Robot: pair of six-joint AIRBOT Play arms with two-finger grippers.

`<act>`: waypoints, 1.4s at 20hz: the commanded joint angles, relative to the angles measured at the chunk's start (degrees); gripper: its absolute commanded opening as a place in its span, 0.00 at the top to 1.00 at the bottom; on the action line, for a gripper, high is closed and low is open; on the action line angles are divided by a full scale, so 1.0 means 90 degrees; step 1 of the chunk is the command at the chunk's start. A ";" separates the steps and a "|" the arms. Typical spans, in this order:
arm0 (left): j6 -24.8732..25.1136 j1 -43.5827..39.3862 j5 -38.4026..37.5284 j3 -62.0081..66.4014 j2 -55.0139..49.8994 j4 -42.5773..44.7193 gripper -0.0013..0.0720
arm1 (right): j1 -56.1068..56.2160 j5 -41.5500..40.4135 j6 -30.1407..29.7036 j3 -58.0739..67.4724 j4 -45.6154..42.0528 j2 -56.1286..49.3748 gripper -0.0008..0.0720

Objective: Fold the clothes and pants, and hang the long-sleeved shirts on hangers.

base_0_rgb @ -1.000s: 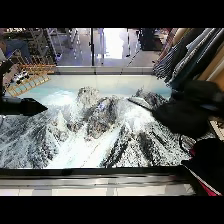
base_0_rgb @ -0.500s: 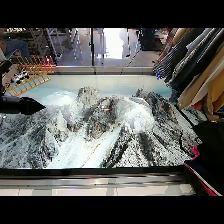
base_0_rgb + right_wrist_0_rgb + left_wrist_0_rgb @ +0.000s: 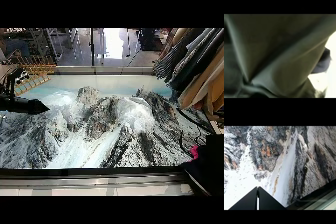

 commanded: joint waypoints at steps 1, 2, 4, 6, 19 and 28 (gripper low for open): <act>-0.0024 0.0005 0.0007 0.0005 -0.0068 -0.0066 0.97 | 0.0138 0.0034 0.0398 -0.0376 -0.0522 -0.0197 0.14; -0.0024 0.0005 0.0005 0.0005 -0.0066 -0.0058 0.97 | 0.0228 0.0027 0.0393 -0.0291 -0.0525 -0.0197 0.02; -0.0022 0.0007 -0.0032 0.0005 -0.0066 -0.0053 0.97 | 0.0393 0.0085 0.0393 0.0117 -0.0522 -0.0192 0.03; -0.0022 0.0005 -0.0051 0.0005 -0.0066 -0.0056 0.97 | 0.0588 0.0087 0.0398 0.0835 -0.0481 -0.0189 0.03; -0.0651 0.0005 0.0301 0.0005 -0.0063 0.0984 0.97 | 0.3237 0.0049 0.0398 0.3133 0.2382 -0.0228 0.42; -0.1639 0.0005 0.0891 0.0005 0.0780 0.2300 0.97 | 0.9063 -0.3951 0.0342 0.0656 0.1336 -0.0245 0.97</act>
